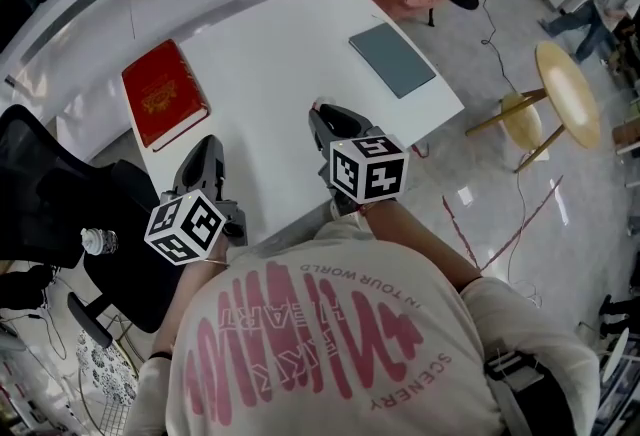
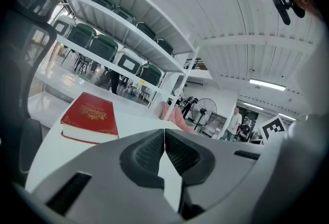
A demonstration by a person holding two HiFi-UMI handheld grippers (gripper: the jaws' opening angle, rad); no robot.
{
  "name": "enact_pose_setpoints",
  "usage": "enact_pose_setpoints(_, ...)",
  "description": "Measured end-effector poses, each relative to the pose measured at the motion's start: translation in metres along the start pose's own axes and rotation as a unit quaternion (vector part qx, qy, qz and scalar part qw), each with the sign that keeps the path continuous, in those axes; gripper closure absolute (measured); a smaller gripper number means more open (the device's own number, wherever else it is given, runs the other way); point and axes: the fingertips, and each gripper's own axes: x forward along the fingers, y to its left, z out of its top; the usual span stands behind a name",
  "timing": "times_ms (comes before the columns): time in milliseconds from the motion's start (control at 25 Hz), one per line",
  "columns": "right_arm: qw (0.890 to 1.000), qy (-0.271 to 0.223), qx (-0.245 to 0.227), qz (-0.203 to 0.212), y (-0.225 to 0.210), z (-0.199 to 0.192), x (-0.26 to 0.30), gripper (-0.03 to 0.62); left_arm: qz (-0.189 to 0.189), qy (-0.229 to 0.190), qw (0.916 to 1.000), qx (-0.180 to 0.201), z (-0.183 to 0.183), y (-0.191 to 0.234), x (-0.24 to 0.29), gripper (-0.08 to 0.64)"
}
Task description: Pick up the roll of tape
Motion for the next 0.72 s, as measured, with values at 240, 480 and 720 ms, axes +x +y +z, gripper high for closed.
enact_pose_setpoints(240, 1.0, 0.013, 0.001, -0.002, -0.002, -0.011, -0.002, 0.509, 0.005, 0.005, 1.0, -0.005, -0.007, 0.003, -0.002, 0.535)
enact_pose_setpoints(480, 1.0, 0.02, 0.003, -0.002, -0.002, -0.014, 0.002, 0.511, 0.007, 0.007, 0.9999, -0.009, -0.008, 0.005, -0.001, 0.535)
enact_pose_setpoints(720, 1.0, 0.022, 0.003, -0.003, -0.001, -0.016, 0.003, 0.511, 0.006, 0.007, 0.9999, -0.009, -0.007, 0.007, 0.0, 0.535)
